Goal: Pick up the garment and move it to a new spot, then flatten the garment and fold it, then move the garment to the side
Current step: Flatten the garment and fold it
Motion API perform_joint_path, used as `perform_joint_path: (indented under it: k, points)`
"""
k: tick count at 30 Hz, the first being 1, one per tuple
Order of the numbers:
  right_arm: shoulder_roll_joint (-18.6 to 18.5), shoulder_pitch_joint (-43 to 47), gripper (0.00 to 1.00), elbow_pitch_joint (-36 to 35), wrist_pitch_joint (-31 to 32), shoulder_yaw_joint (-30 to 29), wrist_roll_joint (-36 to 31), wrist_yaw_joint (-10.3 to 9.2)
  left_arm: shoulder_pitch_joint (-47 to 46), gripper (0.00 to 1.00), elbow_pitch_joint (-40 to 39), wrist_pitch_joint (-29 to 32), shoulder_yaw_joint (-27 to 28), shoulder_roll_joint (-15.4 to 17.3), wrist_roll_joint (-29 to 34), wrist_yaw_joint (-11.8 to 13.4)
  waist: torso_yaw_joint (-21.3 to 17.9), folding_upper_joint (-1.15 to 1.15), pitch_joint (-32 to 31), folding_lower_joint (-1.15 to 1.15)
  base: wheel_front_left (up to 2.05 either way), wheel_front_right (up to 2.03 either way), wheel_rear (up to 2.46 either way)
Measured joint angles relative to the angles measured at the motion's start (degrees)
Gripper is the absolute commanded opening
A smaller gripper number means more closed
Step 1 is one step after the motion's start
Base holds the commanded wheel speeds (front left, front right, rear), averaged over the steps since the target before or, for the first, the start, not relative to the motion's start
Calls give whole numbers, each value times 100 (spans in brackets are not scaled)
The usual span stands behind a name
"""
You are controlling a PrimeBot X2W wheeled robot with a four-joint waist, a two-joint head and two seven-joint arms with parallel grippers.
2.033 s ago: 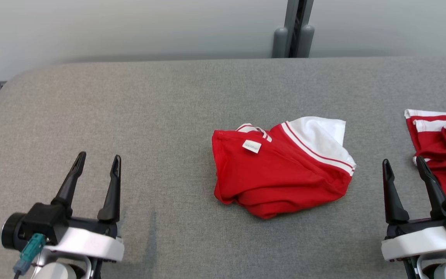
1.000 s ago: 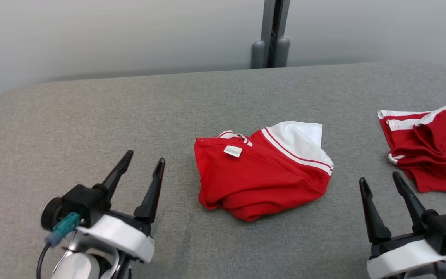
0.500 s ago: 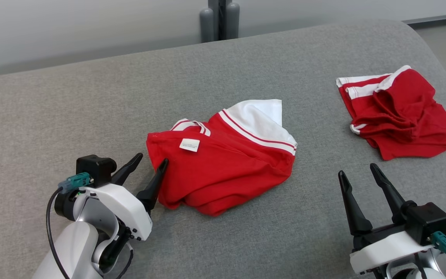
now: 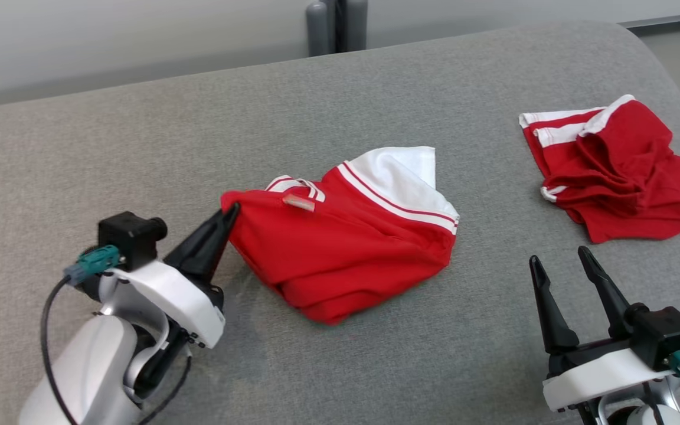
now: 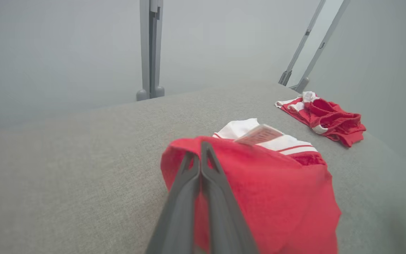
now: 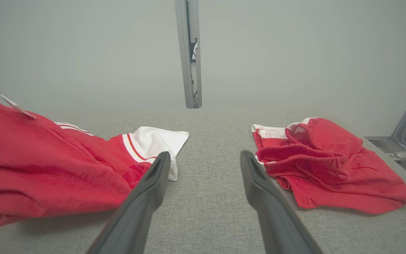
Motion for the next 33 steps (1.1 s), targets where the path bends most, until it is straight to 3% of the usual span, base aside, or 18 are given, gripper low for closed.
perform_joint_path:
  k: [7,16,17,20,26,27,28,29,33]
  points:
    - [4,-4,100,3,-11,-244,51,0,-13,0,-1192,-318,179,586,476,212,320,0,-56,0,0,0,0]
    - [4,4,100,-24,32,-419,137,0,724,0,-2659,26,582,1268,760,916,779,0,-120,0,0,0,0]
    - [5,3,100,-18,69,-419,175,0,1078,0,-2715,23,624,1251,706,1071,837,0,-111,0,0,0,0]
    - [7,8,100,11,94,-435,201,0,1661,0,-2519,-116,626,1051,456,1204,879,0,-106,0,0,0,0]
    - [7,83,100,45,165,-525,258,0,2186,0,-1570,-709,519,523,97,1115,993,0,-169,0,0,0,0]
    - [8,92,100,46,198,-541,259,0,2184,13,-1421,-812,498,480,98,1053,1013,0,-191,0,0,0,0]
    - [5,107,100,44,209,-556,259,0,2181,49,-1313,-946,512,419,68,1029,1034,0,-213,0,0,0,0]
    - [7,115,100,40,238,-568,258,0,2174,100,-1230,-1055,526,366,43,995,1052,0,-238,0,0,0,0]
    - [7,124,100,-10,304,-590,238,0,2153,100,-1178,-1370,611,210,129,1066,1101,0,-359,0,0,0,0]
